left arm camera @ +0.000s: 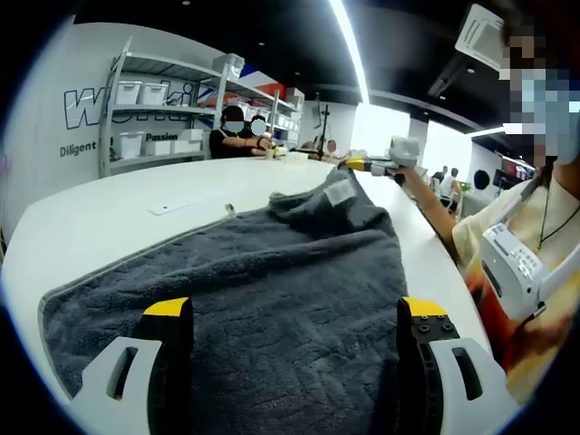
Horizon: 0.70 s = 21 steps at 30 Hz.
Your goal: Fold the towel on the table until its edges align and the towel forms a compact rectangular stack.
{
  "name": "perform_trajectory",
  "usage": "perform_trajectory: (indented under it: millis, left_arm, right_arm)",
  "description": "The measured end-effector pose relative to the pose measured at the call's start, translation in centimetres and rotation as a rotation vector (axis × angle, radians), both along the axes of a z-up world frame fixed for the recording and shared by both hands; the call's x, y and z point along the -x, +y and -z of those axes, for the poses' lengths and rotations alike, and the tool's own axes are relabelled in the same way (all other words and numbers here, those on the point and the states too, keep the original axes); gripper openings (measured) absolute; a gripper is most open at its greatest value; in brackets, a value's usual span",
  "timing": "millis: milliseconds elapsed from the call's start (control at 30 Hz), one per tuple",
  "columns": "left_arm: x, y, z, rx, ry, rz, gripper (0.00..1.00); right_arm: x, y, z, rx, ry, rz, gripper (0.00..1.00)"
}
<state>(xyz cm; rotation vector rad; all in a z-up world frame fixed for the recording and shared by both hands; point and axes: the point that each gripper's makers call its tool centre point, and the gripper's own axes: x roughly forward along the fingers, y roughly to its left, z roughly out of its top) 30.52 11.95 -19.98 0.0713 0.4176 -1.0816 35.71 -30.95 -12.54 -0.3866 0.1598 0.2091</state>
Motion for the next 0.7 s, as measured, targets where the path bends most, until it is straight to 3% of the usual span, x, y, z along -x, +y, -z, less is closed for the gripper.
perform_trajectory:
  millis: [233, 500, 700]
  left_arm:
    - [-0.1, 0.1, 0.2, -0.008, 0.004, -0.001, 0.91]
    - [-0.1, 0.0, 0.3, -0.006, 0.009, 0.0, 0.91]
    - [-0.3, 0.2, 0.4, -0.008, 0.012, 0.0, 0.91]
  right_arm:
    - [3.2, -4.8, 0.3, 0.139, 0.001, 0.182, 0.0]
    - [6.7, -8.6, 0.8, 0.235, 0.039, 0.342, 0.0]
    - [9.1, -9.4, 2.4, 0.29, 0.094, 0.411, 0.0]
